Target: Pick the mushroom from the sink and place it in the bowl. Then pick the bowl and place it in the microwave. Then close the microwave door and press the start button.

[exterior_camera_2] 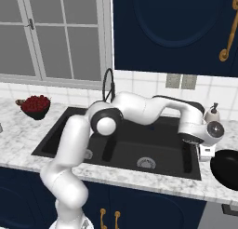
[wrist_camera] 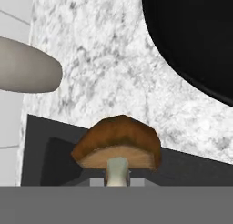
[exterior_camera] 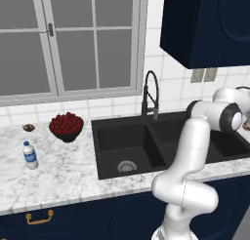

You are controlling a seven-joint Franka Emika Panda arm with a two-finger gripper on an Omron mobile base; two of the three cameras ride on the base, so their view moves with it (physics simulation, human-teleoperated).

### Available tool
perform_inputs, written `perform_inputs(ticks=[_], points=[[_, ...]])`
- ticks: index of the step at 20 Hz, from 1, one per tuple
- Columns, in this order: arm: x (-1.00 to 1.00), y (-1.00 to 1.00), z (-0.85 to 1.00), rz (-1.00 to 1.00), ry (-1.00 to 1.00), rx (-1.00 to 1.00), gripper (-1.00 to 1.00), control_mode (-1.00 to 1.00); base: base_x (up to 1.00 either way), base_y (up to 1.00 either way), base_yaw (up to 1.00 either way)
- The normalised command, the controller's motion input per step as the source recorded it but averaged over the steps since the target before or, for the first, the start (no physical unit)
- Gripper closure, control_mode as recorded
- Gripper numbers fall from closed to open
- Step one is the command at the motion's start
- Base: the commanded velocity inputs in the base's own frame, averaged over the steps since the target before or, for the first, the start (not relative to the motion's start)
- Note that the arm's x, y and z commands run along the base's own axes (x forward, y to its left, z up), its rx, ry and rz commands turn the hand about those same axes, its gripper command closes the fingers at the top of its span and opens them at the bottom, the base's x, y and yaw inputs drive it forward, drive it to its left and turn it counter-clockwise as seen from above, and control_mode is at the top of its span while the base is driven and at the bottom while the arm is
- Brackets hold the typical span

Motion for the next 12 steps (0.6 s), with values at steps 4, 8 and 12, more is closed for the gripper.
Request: perform_inputs(ticks=[4,8,12], points=[[0.0,-0.74,0.06,-0.19,0.0,-0.12,1.0,-1.0,0.0,0.0,0.0],[-0.06,-0.61,-0.01,-0.14,0.0,-0.08,1.0,-1.0,0.0,0.0,0.0],[-0.44,-0.46,0.0,-0.12,0.0,-0.04,1.0,-1.0,0.0,0.0,0.0]])
